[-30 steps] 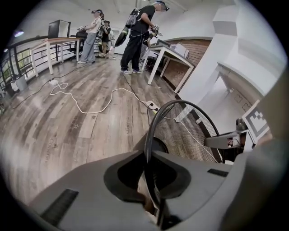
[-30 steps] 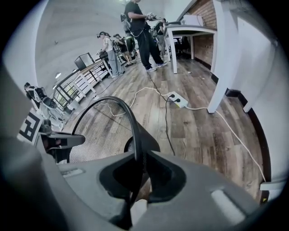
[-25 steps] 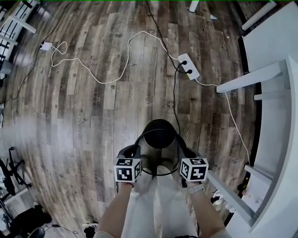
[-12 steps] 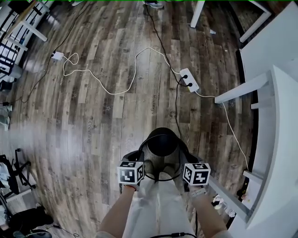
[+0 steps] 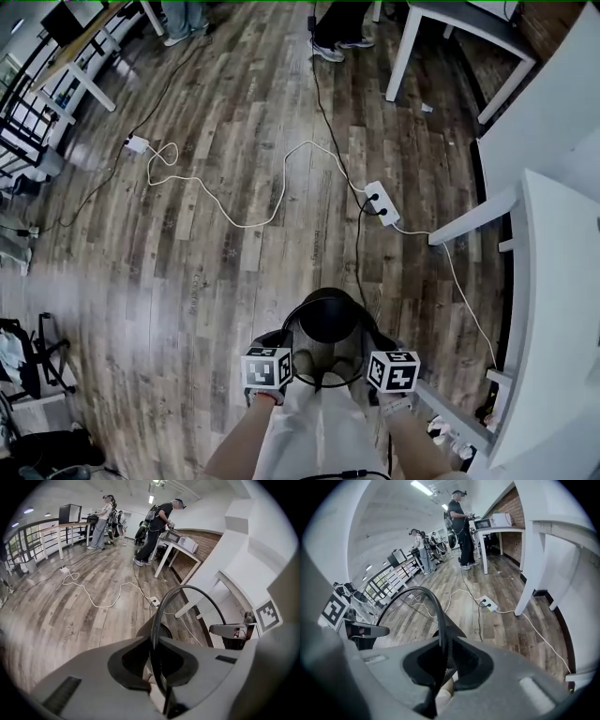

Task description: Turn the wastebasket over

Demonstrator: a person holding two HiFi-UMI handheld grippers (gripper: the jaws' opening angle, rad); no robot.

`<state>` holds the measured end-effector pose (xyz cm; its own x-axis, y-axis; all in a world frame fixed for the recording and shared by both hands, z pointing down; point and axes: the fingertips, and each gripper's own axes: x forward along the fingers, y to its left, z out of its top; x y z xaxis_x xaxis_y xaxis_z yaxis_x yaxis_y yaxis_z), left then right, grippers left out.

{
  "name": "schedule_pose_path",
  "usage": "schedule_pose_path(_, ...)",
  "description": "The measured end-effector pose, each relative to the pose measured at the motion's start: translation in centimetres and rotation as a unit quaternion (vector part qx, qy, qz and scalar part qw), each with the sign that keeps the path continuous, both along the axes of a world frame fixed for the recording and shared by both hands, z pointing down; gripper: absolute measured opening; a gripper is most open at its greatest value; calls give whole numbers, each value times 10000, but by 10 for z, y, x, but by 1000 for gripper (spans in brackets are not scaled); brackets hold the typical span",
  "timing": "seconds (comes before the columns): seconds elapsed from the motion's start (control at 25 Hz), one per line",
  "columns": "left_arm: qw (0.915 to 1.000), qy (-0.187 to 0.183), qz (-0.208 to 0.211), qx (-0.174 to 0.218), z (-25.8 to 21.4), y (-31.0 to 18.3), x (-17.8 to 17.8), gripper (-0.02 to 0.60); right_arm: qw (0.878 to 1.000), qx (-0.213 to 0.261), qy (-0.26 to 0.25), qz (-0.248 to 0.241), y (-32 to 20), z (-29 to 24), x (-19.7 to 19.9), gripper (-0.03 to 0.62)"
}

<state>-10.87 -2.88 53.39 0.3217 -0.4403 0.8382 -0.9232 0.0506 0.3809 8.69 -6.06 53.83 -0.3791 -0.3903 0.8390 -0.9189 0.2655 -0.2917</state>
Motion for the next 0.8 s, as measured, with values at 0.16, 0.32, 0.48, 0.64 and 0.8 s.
schedule_pose_path(0.16,10000,-10,-32,5,-27,7,-8,21,10000,32,-20,-42,6,-27,-8,34)
schedule_pose_path(0.32,10000,-53,-31,40,-52,10,-14,21,9999,77,-74,-45,10,-50,-14,34)
schedule_pose_path(0.48,10000,-62,13,38,-72,15,-16,21,9999,78,-77,0,16,-71,-16,34)
schedule_pose_path(0.64,9999,-52,95,66,-98,19,-14,21,9999,59,-123,59,23,-94,-14,35)
schedule_pose_path(0.8,9998,-41,128,138,-124,25,-15,23,9997,128,-193,71,30,-120,-15,37)
